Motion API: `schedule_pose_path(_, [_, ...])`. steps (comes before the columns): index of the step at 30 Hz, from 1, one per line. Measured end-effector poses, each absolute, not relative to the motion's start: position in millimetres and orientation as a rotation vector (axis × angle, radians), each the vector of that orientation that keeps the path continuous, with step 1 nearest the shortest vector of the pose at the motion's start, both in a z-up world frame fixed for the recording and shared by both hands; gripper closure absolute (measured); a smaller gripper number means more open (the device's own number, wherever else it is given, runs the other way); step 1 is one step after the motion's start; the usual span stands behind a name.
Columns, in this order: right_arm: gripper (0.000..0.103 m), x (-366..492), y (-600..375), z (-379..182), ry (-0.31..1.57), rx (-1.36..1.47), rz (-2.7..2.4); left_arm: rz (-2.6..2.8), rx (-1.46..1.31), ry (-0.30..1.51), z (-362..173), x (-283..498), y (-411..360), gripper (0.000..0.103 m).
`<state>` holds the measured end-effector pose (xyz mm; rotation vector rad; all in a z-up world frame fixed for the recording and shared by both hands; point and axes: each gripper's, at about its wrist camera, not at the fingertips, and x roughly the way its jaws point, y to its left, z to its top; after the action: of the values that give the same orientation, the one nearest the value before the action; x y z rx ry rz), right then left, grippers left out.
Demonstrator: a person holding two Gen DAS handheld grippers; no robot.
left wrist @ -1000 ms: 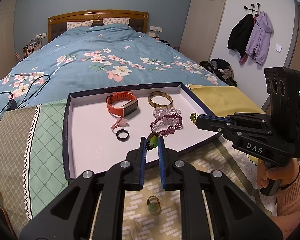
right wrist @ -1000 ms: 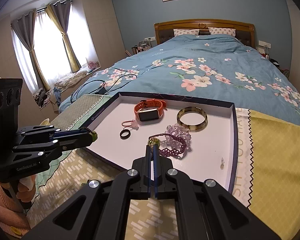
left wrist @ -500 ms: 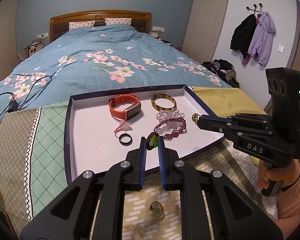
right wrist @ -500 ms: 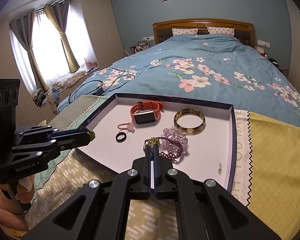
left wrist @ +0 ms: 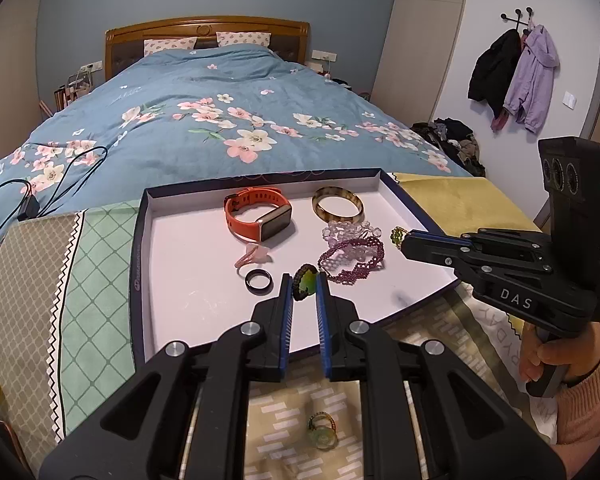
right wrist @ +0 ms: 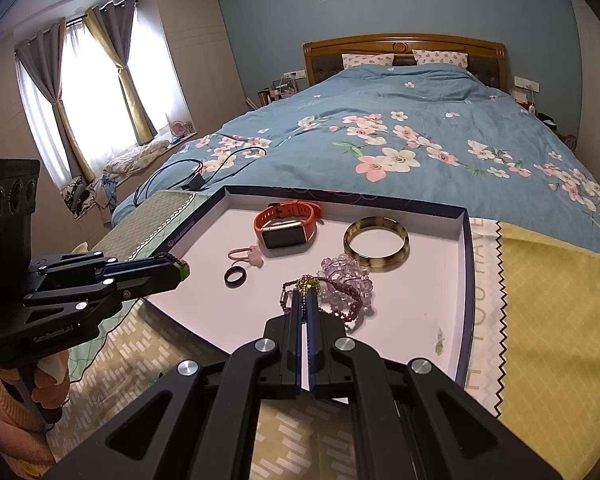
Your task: Organize jewelry
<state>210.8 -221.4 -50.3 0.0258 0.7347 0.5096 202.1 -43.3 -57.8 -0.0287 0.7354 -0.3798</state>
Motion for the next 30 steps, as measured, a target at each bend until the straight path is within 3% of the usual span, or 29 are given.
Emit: schedule_pose_path(30, [0.102, 224, -220, -61, 0.767, 0.018, 0.492, -0.341, -0.038, 0.771, -70, 220, -46, 0.091])
